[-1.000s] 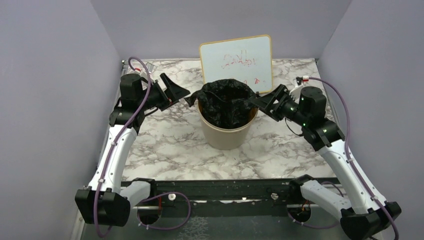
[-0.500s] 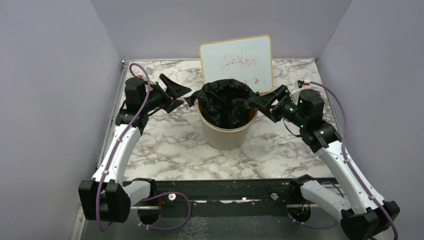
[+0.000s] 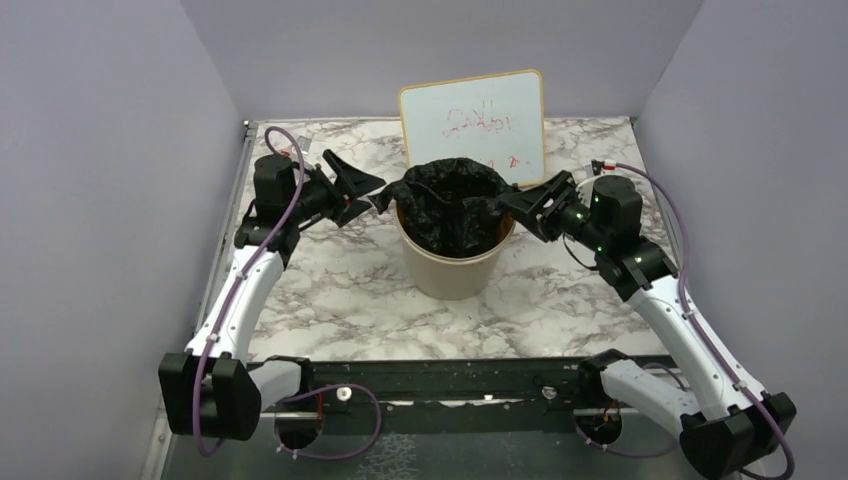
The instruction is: Put the trash bags into the trash bin
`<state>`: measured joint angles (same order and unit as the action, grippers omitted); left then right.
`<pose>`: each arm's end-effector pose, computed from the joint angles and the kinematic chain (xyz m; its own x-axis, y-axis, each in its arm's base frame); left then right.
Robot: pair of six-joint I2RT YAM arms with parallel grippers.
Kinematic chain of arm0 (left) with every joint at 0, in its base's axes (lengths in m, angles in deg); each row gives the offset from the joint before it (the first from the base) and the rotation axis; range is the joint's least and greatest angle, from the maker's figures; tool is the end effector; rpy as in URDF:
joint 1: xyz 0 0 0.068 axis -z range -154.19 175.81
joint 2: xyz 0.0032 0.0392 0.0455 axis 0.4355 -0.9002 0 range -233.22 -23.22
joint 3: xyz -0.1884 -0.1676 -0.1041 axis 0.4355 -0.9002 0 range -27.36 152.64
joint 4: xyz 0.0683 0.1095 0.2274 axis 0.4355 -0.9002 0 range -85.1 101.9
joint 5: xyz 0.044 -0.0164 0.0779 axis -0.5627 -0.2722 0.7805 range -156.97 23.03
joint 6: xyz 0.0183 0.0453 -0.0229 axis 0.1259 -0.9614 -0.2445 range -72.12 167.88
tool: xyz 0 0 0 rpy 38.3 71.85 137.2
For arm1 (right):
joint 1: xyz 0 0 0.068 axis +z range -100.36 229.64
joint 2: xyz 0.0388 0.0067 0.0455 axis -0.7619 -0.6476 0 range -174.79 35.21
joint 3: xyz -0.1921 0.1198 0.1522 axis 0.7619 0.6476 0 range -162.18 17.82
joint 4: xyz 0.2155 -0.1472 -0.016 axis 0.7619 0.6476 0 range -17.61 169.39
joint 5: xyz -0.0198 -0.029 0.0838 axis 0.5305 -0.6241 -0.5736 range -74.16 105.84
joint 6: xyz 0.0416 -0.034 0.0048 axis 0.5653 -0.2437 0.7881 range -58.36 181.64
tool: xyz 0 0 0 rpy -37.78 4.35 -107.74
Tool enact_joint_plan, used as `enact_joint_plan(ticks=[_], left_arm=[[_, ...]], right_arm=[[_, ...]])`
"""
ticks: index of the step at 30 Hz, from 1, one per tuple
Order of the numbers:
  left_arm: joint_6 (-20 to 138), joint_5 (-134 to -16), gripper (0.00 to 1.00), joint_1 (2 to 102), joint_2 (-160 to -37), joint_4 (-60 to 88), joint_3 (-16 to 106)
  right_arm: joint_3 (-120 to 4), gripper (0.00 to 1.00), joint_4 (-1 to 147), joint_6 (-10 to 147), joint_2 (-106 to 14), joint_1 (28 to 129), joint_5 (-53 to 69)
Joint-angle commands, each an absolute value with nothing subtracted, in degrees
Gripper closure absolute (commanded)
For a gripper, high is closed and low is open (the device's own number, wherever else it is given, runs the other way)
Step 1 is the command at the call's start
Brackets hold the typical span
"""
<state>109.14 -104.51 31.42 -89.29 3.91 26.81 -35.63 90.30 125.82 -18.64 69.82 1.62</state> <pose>0.2578 -0.0471 0.3282 -0.7307 -0.6269 -0.2705 0.0146 0.3817 -0.9242 0.1966 0.0817 0.3508 -0.6265 0.6994 -0.3440 0.0245 0.4588 0.8882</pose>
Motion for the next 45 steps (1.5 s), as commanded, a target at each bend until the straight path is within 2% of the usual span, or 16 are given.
enact_joint_plan(ticks=[1, 4, 8, 12, 19, 23, 25, 28, 31, 35, 38, 43, 45], left_arm=[[94.1, -105.9, 0.16, 31.9, -87.3, -1.4, 29.9], [81.9, -103.0, 0.14, 31.9, -86.1, -8.8, 33.0], [72.7, -103.2, 0.14, 31.9, -84.1, -9.9, 35.1], [63.7, -111.6, 0.17, 32.0, -86.6, -9.3, 38.5], [53.3, -120.6, 0.20, 35.2, -91.5, -9.7, 44.4], [45.7, -119.0, 0.20, 40.0, -94.5, -14.5, 47.7], [43.2, -115.9, 0.26, 42.3, -95.1, -15.8, 48.4], [41.5, -114.7, 0.28, 43.9, -95.5, -16.2, 48.6], [40.9, -112.8, 0.36, 44.7, -96.4, -17.0, 49.3], [39.2, -111.0, 0.39, 45.0, -96.9, -19.8, 50.7], [38.0, -108.8, 0.46, 45.0, -95.9, -21.1, 51.1], [37.7, -107.0, 0.50, 45.0, -95.6, -22.9, 51.0], [38.6, -106.6, 0.59, 45.0, -95.7, -23.0, 50.9]], right_arm=[[-38.9, 0.46, 93.2, 119.9, -19.0, 69.6, 1.8], [-41.0, 0.41, 95.6, 111.5, -18.0, 69.6, 1.8], [-42.4, 0.41, 95.4, 97.0, -15.8, 69.6, -1.4], [-45.7, 0.41, 96.6, 82.3, -17.4, 69.6, -8.2], [-47.2, 0.33, 93.7, 60.7, -22.0, 69.7, -15.1], [-48.7, 0.32, 92.7, 56.4, -25.9, 69.7, -20.2], [-49.5, 0.32, 92.1, 55.6, -27.2, 69.7, -21.3], [-49.6, 0.32, 90.5, 54.9, -27.9, 69.7, -23.9], [-50.7, 0.33, 91.1, 54.6, -29.3, 69.7, -26.4], [-51.3, 0.33, 93.1, 53.8, -29.6, 69.7, -30.7], [-51.2, 0.34, 94.5, 53.5, -29.2, 69.7, -31.5], [-52.2, 0.35, 98.5, 52.1, -30.5, 69.8, -29.9], [-51.7, 0.39, 98.0, 51.9, -30.3, 69.7, -28.3]])
